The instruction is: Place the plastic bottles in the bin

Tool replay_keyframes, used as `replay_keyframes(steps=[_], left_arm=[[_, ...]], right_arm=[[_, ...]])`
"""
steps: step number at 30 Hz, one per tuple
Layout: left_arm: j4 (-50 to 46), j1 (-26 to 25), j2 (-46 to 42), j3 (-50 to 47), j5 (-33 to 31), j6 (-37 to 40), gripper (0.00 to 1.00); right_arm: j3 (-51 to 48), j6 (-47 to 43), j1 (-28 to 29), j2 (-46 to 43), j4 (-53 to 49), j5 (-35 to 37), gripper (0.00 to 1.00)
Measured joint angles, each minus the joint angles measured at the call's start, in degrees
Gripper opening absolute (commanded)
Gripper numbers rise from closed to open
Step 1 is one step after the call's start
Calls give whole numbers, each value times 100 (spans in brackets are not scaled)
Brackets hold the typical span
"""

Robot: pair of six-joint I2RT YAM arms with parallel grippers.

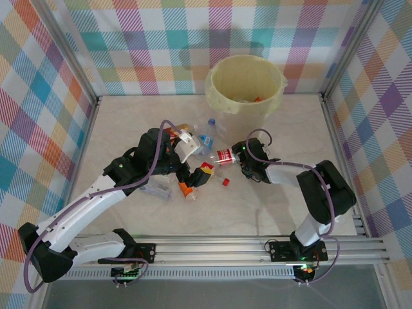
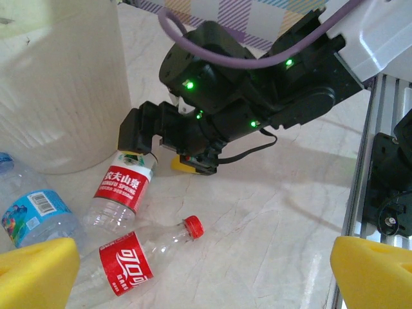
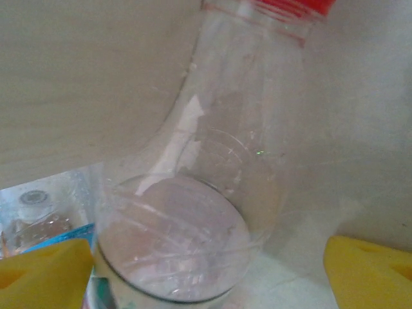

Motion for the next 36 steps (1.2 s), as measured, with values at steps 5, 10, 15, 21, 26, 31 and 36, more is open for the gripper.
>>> replay_keyframes(steps=[5,10,15,21,26,31,36], left_arm=[[0,0,4,0,0,0,100],[0,0,20,2,0,0,100],[0,0,22,0,0,0,100],[0,0,22,2,2,0,100],[0,0,22,2,0,0,100],[0,0,24,2,0,-2,100],[0,0,26,2,0,-2,100]], right_arm=[[66,72,0,155,326,-35,92],[149,96,0,271,391,-37,92],[201,129,0,323,365,-26,89],[212,221,0,372,345,22,81],[214,286,0,409,326,70,73],[258,387,0,573,605,103,65],[284,400,0,699,892,122,61]])
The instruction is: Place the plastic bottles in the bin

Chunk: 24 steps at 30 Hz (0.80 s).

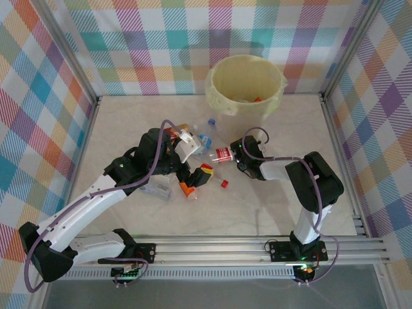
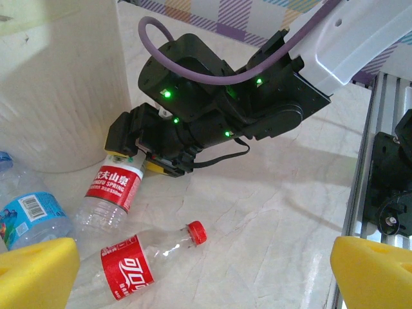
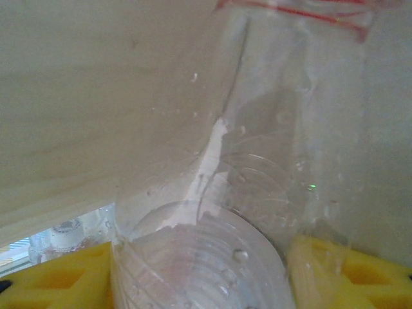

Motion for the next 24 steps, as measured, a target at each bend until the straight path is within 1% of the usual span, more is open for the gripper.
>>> replay_keyframes(steps=[6,12,18,24], left_arm=[[0,0,0,0,0,0,100],[0,-2,0,0,0,0,100],[0,0,0,0,0,0,100],[0,0,0,0,0,-2,100]], right_arm=[[-144,-59,-2,-190,-105,146,59],[-448,-374,-61,-859,-625,415,59],[-627,-918,-160,-1722,-1233,739,59],[-678,-1790,-203,-2857,-2100,1239,58]])
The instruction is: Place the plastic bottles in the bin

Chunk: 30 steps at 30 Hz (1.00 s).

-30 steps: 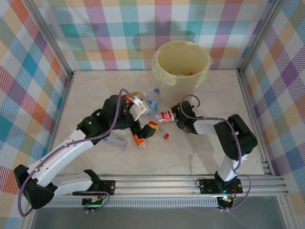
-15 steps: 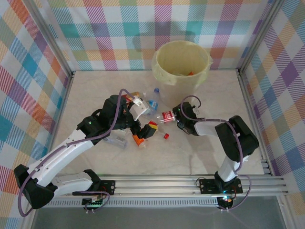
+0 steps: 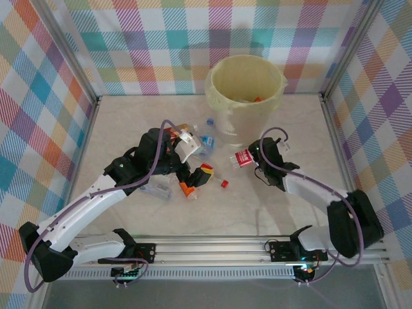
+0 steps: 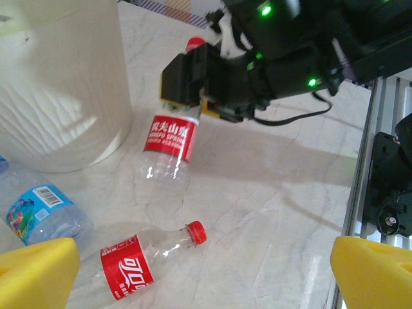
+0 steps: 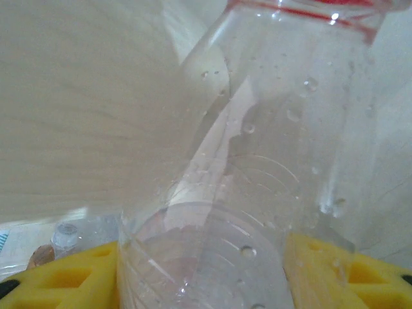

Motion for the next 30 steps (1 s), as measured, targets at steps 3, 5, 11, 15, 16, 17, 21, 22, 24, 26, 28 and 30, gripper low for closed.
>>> replay_keyframes(steps=[3,5,11,15,16,17,21,22,24,26,28,30], left_arm=[[2,0,-2,0,0,-17,100],[7,0,-2,0,-4,-24,100],[181,0,-109,-31,-173,-142,100],[444,0,-382,-190,-334,-280,100],[531,0,-457,-243,-365,-321,100],[625,0,-533,-299,-407,-356,100],[1008,0,-787,-522,-540,-535,100],[1091,0,-824,-562,-570,-586,100],[1263,0,-896,-640,-643,-682,100],[1421,0,-962,-719,-723,-778,100],[1550,0,-1025,-796,-835,-857,100],[1606,0,-1078,-848,-957,-922,100]], right_arm=[[9,-592,0,-651,-544,317,58],[74,-992,0,-1021,-922,527,58],[503,-2247,-4,-1781,-1714,1005,58],[942,-3136,-4,-2037,-1954,1165,58],[1062,-3318,-4,-2055,-1985,1178,58],[1233,-3536,-4,-2065,-2031,1196,58],[1939,-4325,-4,-2052,-2068,1211,57],[2124,-4505,-4,-2035,-2065,1211,57],[2514,-4852,-4,-1952,-2020,1202,57],[2894,-5169,-4,-1808,-1976,1163,57],[3257,-5460,-4,-1611,-1917,1082,57],[3659,-5742,-4,-1340,-1864,988,57]])
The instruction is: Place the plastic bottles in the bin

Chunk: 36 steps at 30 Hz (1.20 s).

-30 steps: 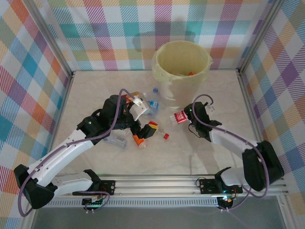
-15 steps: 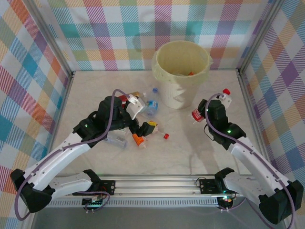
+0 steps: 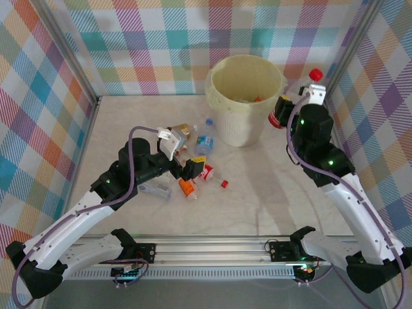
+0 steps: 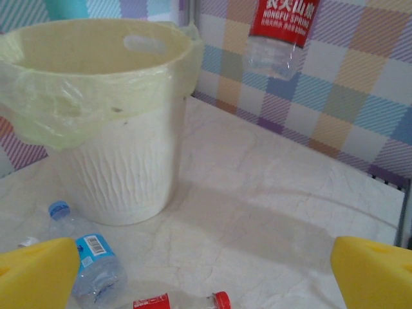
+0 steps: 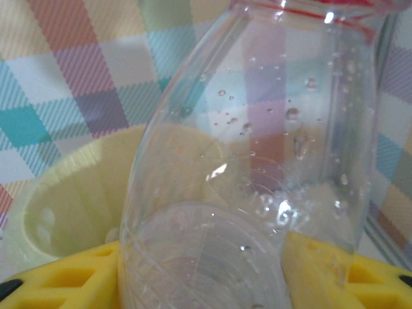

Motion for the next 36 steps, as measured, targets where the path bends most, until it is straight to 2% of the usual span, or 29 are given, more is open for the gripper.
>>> replay_keyframes(steps=[8,16,26,36], left_arm=[[232,0,-79,-94,-439,-68,100],[243,0,-22,-96,-730,-59,100],[236,0,-13,-96,-1047,48,100],[192,28,11,-96,-1128,140,100]], right_arm=[[1591,-848,2,1327,17,-564,57],[3178,-1217,0,2841,-229,-1051,57],[5388,-1204,-83,4771,-1515,-1722,58],[6496,-907,-382,5775,-2699,-2498,62]])
